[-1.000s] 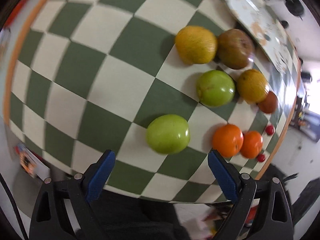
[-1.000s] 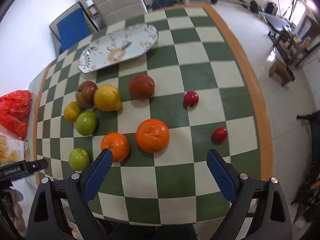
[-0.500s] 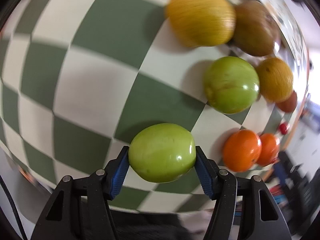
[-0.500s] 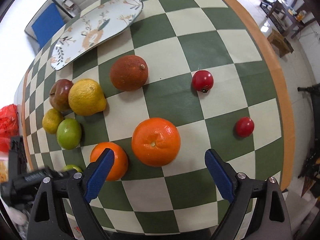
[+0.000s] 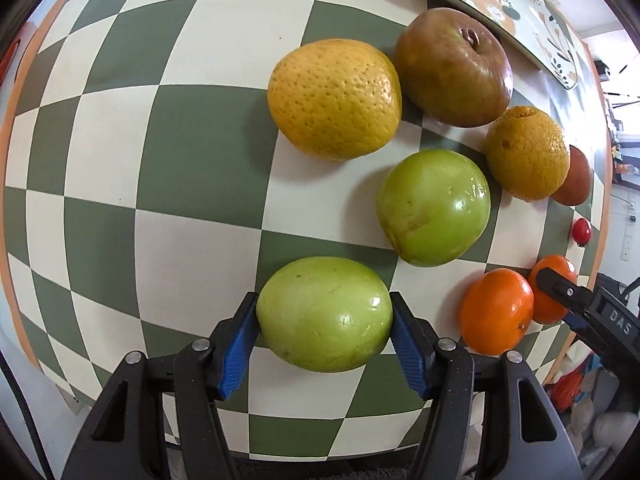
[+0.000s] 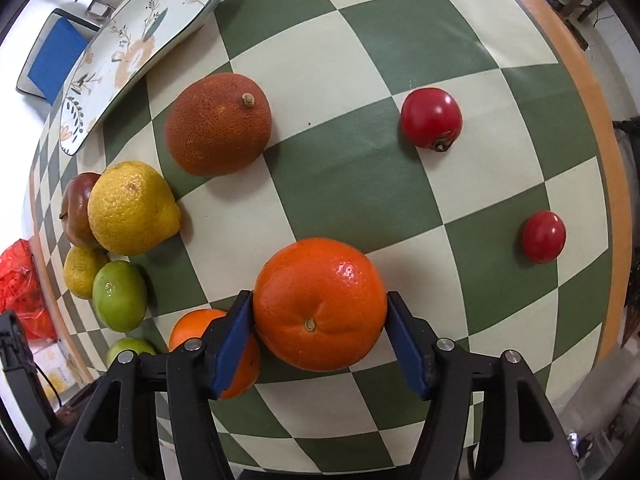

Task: Organize fruits
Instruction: 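Carry both fruits onto the floral plate and open both grippers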

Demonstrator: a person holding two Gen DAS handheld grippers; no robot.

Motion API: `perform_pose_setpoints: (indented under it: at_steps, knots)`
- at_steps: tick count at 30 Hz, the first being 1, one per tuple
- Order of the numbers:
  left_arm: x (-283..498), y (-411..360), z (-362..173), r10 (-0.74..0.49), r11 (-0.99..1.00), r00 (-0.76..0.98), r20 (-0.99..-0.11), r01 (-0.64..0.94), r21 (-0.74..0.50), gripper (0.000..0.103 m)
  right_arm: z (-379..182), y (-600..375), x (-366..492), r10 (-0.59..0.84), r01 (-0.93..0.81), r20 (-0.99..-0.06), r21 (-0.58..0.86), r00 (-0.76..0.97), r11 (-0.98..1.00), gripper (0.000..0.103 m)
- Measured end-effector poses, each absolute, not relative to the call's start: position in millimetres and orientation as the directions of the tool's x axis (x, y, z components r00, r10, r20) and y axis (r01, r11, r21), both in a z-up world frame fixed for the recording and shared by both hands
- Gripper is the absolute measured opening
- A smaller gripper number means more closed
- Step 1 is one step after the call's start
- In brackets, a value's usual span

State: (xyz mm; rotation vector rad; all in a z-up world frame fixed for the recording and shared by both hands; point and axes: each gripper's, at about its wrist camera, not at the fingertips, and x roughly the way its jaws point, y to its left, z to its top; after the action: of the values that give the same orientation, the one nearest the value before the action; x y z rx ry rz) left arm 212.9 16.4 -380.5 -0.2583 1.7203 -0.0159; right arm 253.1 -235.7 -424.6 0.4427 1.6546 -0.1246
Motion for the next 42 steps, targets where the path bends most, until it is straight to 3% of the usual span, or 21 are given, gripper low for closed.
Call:
perform_pose_setpoints:
  at_steps: [9, 15, 22, 26, 31, 42]
  knots:
    - [214.0, 29.2, -370.2, -0.158, 0.977, -0.121, -0.980, -0.160, -0.138, 0.060, -428.4, -234.0, 259.5, 0.185, 0.330, -0.980, 0.152, -0.072, 0.932, 0.067]
    - [233.0, 31.9, -301.3, -0.171, 0.976, -0.023, -0.985, -0.140, -0.166, 0.060, -407.4, -233.4, 254.9, 0.195, 0.282, -0.980, 0.178, -0.035, 0.943, 0.066]
    - [349.4, 9.2, -237.1, -0.241, 0.961, 0.103, -0.965, -0.117, -0.252, 0.060, -337.0, -231.7, 298.7, 0.305, 0.157, -0.947, 0.317, 0.100, 0.935, 0.066]
    - [433.9, 5.0, -262.3, -0.224, 0.962, 0.090, -0.970, -0.138, -0.235, 0.060, -318.0, -215.7, 369.1, 0.332, 0.053, -0.931, 0.343, 0.151, 0.938, 0.066]
    - [505.5, -3.1, -310.1, -0.221, 0.965, -0.011, -0.975, -0.147, -0.217, 0.060, -342.8, -186.9, 461.8, 0.290, -0.042, -0.946, 0.287, 0.145, 0.957, 0.066]
    - [541.2, -14.8, -352.2, -0.247, 0.963, -0.146, -0.958, -0.145, -0.227, 0.060, -400.2, -166.1, 553.4, 0.219, -0.114, -0.974, 0.211, 0.063, 0.971, 0.066]
